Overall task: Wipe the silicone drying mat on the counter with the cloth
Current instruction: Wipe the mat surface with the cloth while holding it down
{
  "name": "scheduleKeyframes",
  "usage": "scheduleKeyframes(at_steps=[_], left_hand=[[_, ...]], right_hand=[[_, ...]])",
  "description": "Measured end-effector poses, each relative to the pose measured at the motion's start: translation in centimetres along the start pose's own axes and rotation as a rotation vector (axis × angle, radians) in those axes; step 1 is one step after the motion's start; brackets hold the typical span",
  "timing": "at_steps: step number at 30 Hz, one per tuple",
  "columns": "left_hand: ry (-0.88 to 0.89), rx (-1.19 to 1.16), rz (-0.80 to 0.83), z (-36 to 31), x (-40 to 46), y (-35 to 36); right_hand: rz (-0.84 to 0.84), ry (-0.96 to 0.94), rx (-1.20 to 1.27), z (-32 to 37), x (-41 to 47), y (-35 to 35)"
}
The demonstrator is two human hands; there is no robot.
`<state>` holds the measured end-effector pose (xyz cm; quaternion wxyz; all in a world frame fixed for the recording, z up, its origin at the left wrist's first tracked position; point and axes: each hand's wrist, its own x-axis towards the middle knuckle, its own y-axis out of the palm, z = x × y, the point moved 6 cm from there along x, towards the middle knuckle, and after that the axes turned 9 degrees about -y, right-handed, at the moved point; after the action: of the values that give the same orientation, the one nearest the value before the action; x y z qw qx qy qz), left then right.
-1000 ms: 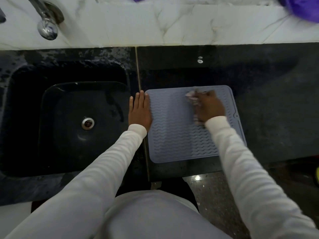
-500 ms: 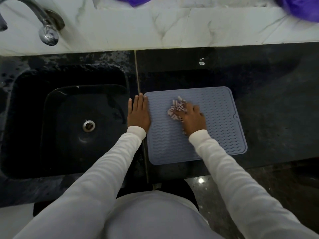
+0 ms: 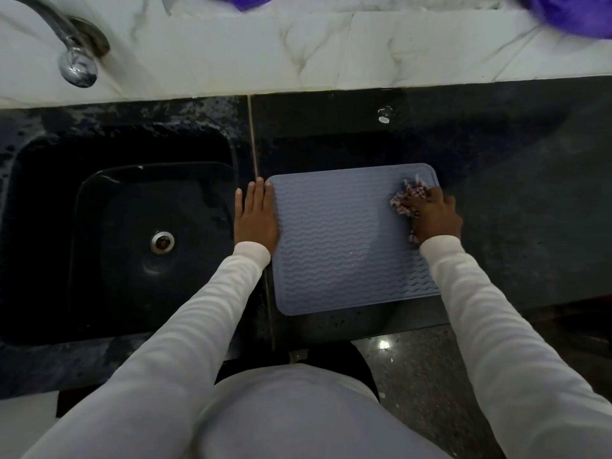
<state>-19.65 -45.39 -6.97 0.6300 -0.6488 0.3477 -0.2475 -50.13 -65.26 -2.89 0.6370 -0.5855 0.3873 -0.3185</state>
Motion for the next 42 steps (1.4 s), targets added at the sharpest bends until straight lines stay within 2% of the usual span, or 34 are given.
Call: scheduleKeyframes(at_steps=[9, 15, 19, 24, 27, 29, 32, 36, 39, 42], left_hand=[[-0.024, 0.002, -0.004, -0.2, -0.1, 0.0], [-0.044, -0.011, 0.007, -0.3, -0.1, -0.1], [-0.049, -0.038, 0.009, -0.3, -0.1, 0.0], [-0.05, -0.077, 0.014, -0.2, -0.1, 0.1], [-0.044, -0.068, 0.005, -0.1, -0.1, 0.1], [-0.034, -0.006, 0.009, -0.2, -0.2, 0.3], [-0.045, 0.041, 0.018, 0.0, 0.0, 0.7], [-0.056, 0.026, 0.033, 0.1, 0.4, 0.9], [-0.075, 0.012, 0.025, 0.2, 0.4, 0.9], [-0.071, -0.038, 0.023, 0.1, 0.1, 0.7]], right_hand=[[0.095, 0.16, 0.026, -6.8, 1.3, -1.5], [0.091, 0.159, 0.01, -6.0, 2.0, -2.6], [0.008, 0.097, 0.22, -1.2, 2.8, -4.0], [-0.062, -0.294, 0.485, 14.3, 2.1, -3.8], [0.043, -0.46, 0.312, 24.2, -0.2, -2.1], [0.086, -0.464, 0.154, 27.1, -1.4, 0.2], [0.013, -0.463, 0.034, 26.8, -1.9, 1.9], [0.008, -0.537, -0.058, 25.0, -0.9, 1.9], [0.069, -0.513, -0.093, 23.3, -0.5, 2.1], [0.052, -0.409, -0.094, 20.4, 0.4, 1.6]])
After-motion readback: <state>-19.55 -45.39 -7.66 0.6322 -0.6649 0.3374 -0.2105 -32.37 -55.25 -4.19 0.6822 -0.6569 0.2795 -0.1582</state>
